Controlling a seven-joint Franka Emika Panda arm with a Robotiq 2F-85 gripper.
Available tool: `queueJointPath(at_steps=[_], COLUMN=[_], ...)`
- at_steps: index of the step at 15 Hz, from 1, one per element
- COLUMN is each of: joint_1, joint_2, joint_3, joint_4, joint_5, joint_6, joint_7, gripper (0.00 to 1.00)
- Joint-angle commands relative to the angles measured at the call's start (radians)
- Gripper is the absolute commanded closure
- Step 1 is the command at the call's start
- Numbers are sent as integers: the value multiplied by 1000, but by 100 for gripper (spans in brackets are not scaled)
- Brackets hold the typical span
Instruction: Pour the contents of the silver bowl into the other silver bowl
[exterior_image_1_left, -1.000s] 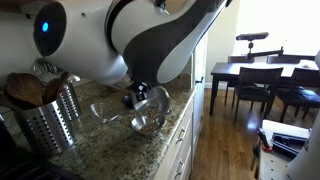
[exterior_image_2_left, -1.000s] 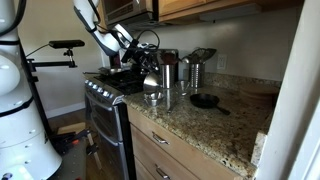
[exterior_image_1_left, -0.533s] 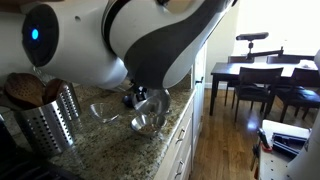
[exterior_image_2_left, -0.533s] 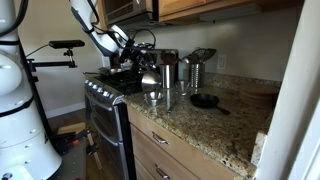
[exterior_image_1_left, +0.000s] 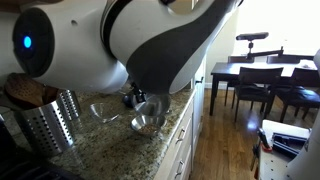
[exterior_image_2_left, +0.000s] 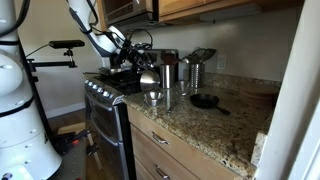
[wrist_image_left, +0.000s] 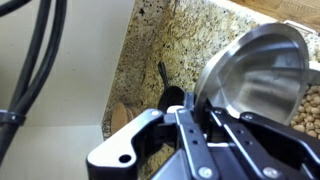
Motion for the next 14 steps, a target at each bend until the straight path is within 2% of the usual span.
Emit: queueJointPath(at_steps=[1,5,14], joint_1=[5,-22,-133], joint_2=[-24,-42,-134], joint_3=[-2,-22,-115], joint_4=[-26,-30,-37], joint_5=[-28,6,89], joint_6=[-26,-6,9], joint_7=[35,39,67], gripper=[92,92,92])
